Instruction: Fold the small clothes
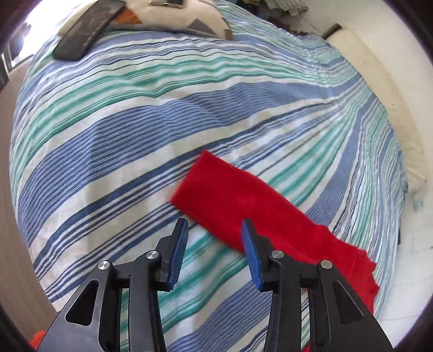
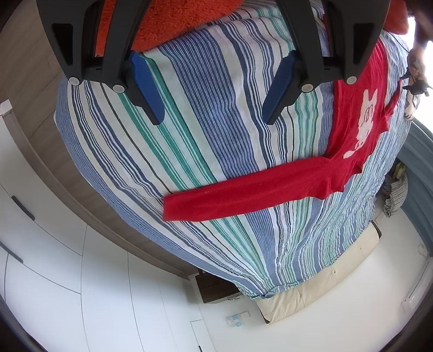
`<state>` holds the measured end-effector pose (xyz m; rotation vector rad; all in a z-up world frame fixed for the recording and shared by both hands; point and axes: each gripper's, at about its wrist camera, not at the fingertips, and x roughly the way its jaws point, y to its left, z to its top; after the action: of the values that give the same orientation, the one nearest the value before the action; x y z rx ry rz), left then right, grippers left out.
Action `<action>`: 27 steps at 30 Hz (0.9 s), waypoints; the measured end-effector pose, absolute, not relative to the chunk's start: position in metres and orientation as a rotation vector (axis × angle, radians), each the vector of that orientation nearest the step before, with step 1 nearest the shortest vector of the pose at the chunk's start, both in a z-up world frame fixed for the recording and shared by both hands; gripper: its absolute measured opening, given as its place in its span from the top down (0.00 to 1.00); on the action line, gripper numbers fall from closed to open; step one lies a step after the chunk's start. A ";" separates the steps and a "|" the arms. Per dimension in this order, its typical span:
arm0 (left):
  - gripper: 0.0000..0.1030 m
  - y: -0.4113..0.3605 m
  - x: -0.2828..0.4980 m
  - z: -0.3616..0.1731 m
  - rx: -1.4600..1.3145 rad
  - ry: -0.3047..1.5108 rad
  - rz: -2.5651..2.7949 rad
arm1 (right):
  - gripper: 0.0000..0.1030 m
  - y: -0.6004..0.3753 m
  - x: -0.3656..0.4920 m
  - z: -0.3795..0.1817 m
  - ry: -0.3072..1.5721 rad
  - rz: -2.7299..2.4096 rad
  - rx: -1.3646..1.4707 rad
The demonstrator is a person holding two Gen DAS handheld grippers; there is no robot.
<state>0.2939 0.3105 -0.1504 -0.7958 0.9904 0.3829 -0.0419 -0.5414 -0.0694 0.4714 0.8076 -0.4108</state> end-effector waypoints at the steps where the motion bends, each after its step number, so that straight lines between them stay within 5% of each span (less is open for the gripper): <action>1: 0.58 0.318 0.289 -0.152 -0.827 0.972 0.377 | 0.28 -0.541 -0.041 -0.070 0.812 -0.414 0.469; 5: 0.36 0.338 0.282 -0.155 -0.882 0.928 0.360 | 0.28 -0.540 -0.036 -0.073 0.842 -0.423 0.459; 10: 0.36 0.341 0.308 -0.165 -0.835 0.965 0.383 | 0.28 -0.540 -0.034 -0.077 0.866 -0.433 0.457; 11: 0.41 0.337 0.314 -0.164 -0.807 0.968 0.370 | 0.28 -0.541 -0.034 -0.077 0.869 -0.436 0.459; 14: 0.97 0.318 0.333 -0.167 -0.716 1.052 0.214 | 0.28 -0.543 -0.033 -0.079 0.879 -0.448 0.469; 18: 0.99 0.295 0.331 -0.142 -0.389 1.048 0.382 | 0.28 -0.544 -0.033 -0.079 0.883 -0.458 0.474; 27: 1.00 0.340 0.319 -0.161 -0.375 1.084 0.623 | 0.28 -0.542 -0.033 -0.078 0.881 -0.461 0.458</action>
<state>0.3186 0.3401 -0.1610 -0.3748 1.0841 0.6229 -0.0332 -0.5424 -0.0783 0.4579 0.8809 -0.4609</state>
